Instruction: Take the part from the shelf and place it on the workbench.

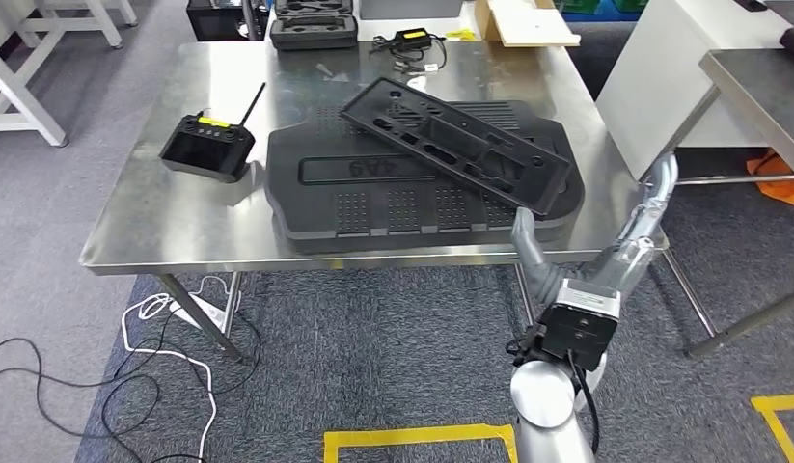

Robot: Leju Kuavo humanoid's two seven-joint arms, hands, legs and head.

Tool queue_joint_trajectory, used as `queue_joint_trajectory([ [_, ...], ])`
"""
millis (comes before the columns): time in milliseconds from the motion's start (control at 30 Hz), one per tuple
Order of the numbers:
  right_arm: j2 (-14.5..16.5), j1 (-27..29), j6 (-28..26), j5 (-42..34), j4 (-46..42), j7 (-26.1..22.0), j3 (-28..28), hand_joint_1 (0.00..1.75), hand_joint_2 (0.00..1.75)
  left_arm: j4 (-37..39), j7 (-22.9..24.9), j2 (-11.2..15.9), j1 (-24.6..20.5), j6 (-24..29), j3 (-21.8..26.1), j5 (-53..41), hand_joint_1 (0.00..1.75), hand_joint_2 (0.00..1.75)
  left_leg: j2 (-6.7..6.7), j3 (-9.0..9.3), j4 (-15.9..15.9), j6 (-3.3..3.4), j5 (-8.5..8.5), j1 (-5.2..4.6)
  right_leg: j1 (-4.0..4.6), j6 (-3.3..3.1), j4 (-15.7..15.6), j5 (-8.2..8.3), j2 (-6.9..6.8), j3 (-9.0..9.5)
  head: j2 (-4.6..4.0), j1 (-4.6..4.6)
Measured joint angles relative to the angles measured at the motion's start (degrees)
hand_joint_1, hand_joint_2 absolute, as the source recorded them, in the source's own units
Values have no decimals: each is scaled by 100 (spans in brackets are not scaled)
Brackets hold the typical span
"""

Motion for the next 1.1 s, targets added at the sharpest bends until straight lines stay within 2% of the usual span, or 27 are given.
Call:
queue_joint_trajectory([
  [67, -14, 0, 0, -7, 0, 6, 0, 0, 175, 0, -1, -1, 1, -2, 0, 2, 0, 0, 4, -46, 4, 30, 25, -10, -6, 34, 737, -386, 2, -295, 0, 64],
  [100, -20, 3, 0, -9, 0, 10, 0, 0, 175, 0, -1, -1, 5, -3, 0, 3, 0, 0, 6, -65, 9, 36, 35, -16, -7, 41, 999, -472, 2, -389, 0, 90],
  [133, -26, 5, 0, -10, 0, 14, 0, 0, 175, 0, -1, -1, 8, -3, 0, 5, 0, 0, 7, -79, 14, 37, 43, -20, -7, 39, 1069, -449, 2, -388, 0, 115],
  [167, -32, 5, 0, -9, 0, 16, 0, 0, 175, 0, -2, -1, 10, -3, 0, 5, 0, 0, 6, -86, 20, 35, 48, -22, -7, 26, 900, -319, 2, -272, 0, 138],
  [233, -39, 0, 0, -4, 0, 19, 0, 0, 175, 0, -3, -3, 8, -4, 0, 5, 0, 0, 3, -87, 30, 24, 55, -27, -1, -27, 118, 39, 2, 154, 0, 185],
  [267, -40, -5, 0, -2, 0, 22, 0, 0, 175, 0, -5, -4, 5, -5, 0, 5, 0, 0, 1, -96, 37, 6, 64, -33, 14, -55, -239, 152, 3, 324, 0, 201],
  [300, -41, -8, 0, 2, 0, 25, 0, 0, 175, 0, -8, -5, 3, -5, 0, 5, 0, 0, 1, -112, 43, -21, 79, -39, 29, -79, -466, 206, 7, 415, 0, 215],
  [367, -43, -4, 0, 6, 0, 30, 0, 0, 175, 0, -13, -5, 0, -5, 0, 4, 0, 0, 3, -140, 41, -85, 116, -42, 62, -116, -577, 220, 19, 424, 0, 213],
  [433, -44, 4, 0, 8, 0, 31, 0, 0, 175, 0, -17, -5, 0, -5, 0, 4, 0, 0, -1, -157, 78, -146, 86, -39, 37, -174, -622, 272, 14, 414, 0, 200],
  [500, -44, 2, 0, 8, 0, 31, 0, 0, 175, 0, -20, -5, 0, -5, 0, 4, 0, 0, -16, -285, 421, -201, -183, -32, 3, -238, -670, 333, -7, 400, 0, 153],
  [567, -45, 5, 0, 7, 0, 31, 0, 0, 175, 0, -20, -5, 6, -5, 0, 5, 0, 0, -24, -557, 1131, -242, -601, -15, 5, -272, -659, 364, -20, 350, 0, 86],
  [600, -45, 9, 0, 4, 0, 30, 0, 0, 175, 0, -20, -5, 11, -5, -1, 5, 0, 0, -23, -672, 1448, -256, -737, -10, 7, -278, -644, 373, -23, 320, 0, 60],
  [633, -45, 17, 0, -2, 0, 26, 0, 0, 175, 0, -20, -5, 15, -5, -1, 7, 0, 0, -22, -710, 1609, -263, -774, -6, 7, -278, -627, 381, -24, 292, 0, 42],
  [667, -45, 26, 0, -10, 0, 19, 0, 0, 175, 0, -20, -5, 17, -5, -1, 10, 0, 0, -21, -638, 1545, -264, -700, -3, 6, -274, -609, 387, -22, 271, 0, 24],
  [700, -45, 34, 0, -20, 0, 8, 0, 0, 175, 0, -23, -5, 17, -5, -1, 13, 0, 0, -21, -461, 1261, -259, -540, 2, 4, -268, -591, 391, -20, 257, 0, 5],
  [767, -45, 41, 0, -32, -1, -19, 0, 0, 175, 0, -31, -5, 11, -5, 0, 16, 0, 0, -26, -34, 457, -235, -239, 5, 16, -239, -546, 391, -14, 235, 0, -36],
  [800, -45, 41, 0, -34, -1, -28, 0, 0, 175, 0, -35, -5, 8, -6, 0, 15, 0, 0, -29, 91, 183, -215, -162, 1, 25, -213, -524, 396, -11, 218, 0, -50],
  [833, -45, 41, 0, -35, -2, -33, 0, 0, 175, 0, -37, -5, 7, -7, 0, 15, 0, 0, -32, 136, 50, -193, -144, -6, 36, -183, -508, 404, -8, 199, 0, -55],
  [933, -45, 50, 0, -40, -4, -34, -1, 0, 175, 0, -38, -5, 9, -8, -1, 15, 0, 0, -22, 97, 10, -90, -94, -13, 27, -81, -491, 421, 2, 161, 0, -50],
  [967, -46, 54, 0, -41, -7, -34, -1, 0, 175, 0, -38, -4, 5, -8, -1, 15, 0, 0, -15, 79, -9, -44, -62, -6, 19, -49, -423, 350, 8, 128, 0, -39],
  [1000, -46, 57, 0, -42, -10, -34, -2, 0, 175, 0, -38, -4, -1, -8, 0, 16, 0, 0, -6, 54, -28, 1, -28, 4, 12, -19, -242, 201, 13, 52, 0, -15],
  [1100, -49, 95, -2, -55, -15, -33, -2, 0, 175, 0, -37, -4, 0, -13, -2, 15, 0, 0, 7, -46, -27, 52, 38, -6, -10, 48, 780, -393, 16, -341, 0, 97],
])
